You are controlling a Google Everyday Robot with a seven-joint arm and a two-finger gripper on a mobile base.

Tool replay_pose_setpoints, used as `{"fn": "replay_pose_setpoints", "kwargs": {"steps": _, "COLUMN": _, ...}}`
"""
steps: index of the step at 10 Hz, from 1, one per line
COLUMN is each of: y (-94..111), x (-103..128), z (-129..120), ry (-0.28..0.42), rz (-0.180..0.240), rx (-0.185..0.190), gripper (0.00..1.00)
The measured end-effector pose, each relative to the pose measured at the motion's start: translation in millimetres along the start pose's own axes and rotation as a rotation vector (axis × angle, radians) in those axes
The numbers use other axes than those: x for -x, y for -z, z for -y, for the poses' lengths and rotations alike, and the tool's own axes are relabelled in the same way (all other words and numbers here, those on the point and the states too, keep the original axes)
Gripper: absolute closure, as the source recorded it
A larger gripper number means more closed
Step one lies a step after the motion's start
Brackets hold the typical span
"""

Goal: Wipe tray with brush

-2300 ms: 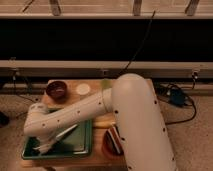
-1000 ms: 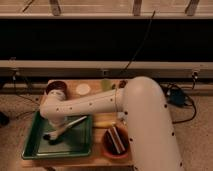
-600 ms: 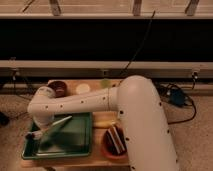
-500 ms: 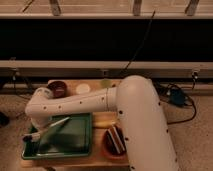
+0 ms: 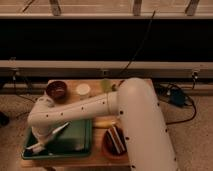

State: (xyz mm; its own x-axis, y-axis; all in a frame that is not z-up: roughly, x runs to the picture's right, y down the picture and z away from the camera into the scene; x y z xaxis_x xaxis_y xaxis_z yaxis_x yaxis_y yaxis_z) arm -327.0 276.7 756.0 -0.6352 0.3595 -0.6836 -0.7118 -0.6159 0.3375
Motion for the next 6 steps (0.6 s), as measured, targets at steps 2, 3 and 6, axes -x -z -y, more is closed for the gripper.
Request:
{"fn": "replay_pose_setpoints", "kwargs": {"steps": 2, "y": 9.3, "x": 28.7, "z": 18.8, "ry": -0.055, "rz": 0.023, "rx": -0.003, "gripper": 1.0}}
{"fn": "replay_pose_setpoints", "kwargs": {"steps": 3, "y": 14.3, "x": 42.8, "z": 26.7, "ry": -0.079, "rz": 0.037, "rx": -0.004, "gripper": 1.0}}
{"fn": "replay_pose_setpoints", "kwargs": {"steps": 6, "y": 28.2, "x": 86.8, "z": 38.0, "ry": -0.147, "rz": 0.094, "rx": -0.005, "gripper": 1.0}}
